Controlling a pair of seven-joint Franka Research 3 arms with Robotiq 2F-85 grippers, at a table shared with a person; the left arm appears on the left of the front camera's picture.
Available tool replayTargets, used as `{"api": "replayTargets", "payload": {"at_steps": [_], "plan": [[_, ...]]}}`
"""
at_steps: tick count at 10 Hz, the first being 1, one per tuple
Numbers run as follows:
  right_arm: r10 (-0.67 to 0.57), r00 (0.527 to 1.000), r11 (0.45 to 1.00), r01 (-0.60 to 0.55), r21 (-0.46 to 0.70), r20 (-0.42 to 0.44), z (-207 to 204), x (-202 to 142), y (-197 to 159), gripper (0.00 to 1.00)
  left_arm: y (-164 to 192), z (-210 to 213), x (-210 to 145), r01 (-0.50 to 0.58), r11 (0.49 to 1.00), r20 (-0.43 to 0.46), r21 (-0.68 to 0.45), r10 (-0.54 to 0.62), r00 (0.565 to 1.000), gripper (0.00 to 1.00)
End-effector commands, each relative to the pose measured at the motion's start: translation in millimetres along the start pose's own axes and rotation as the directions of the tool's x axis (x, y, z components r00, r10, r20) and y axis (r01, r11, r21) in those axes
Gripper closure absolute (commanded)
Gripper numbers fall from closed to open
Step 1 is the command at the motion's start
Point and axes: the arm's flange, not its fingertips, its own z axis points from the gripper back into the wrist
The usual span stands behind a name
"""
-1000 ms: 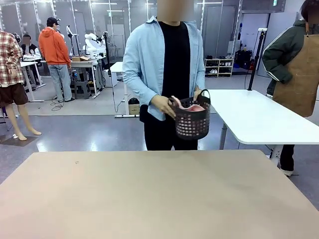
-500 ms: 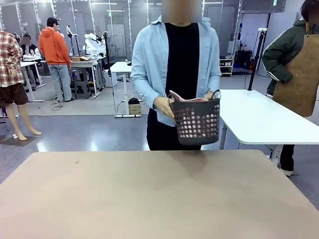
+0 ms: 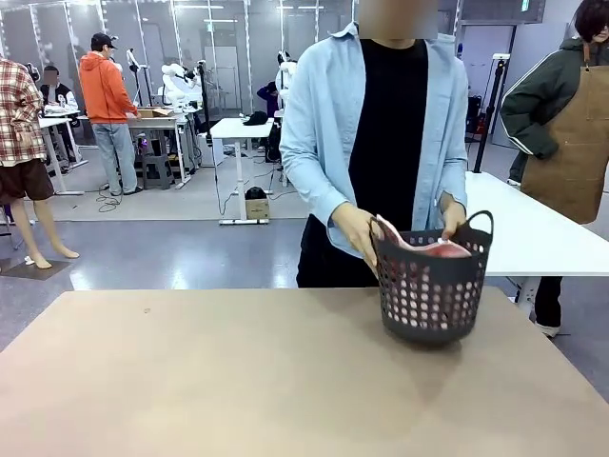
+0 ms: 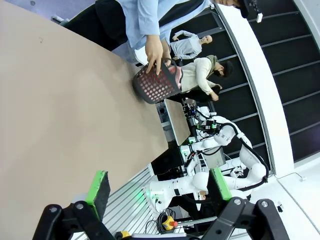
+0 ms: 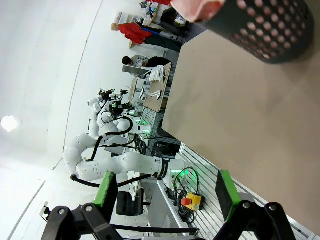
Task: Fold the towel.
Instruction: Grab the top end of the 100 cm Hotel Towel extended by the human.
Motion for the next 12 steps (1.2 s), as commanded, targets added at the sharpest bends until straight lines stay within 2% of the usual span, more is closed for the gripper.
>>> {"api": "replayTargets", "payload": {"at_steps": [1, 12], "plan": [[0.012, 1.0, 1.0, -0.012, 0.016, 0.007, 0.8, 0.9, 0.8, 0.0, 0.5, 0.1, -0.4, 0.015, 1.0, 0.011, -0.024, -0.014, 1.0, 0.0], [0.012, 1.0, 1.0, -0.012, 0.016, 0.007, 0.8, 0.9, 0.8, 0.0, 0.5, 0.1, -0.4, 0.015, 1.0, 0.011, -0.024, -0.014, 1.0, 0.0]]}}
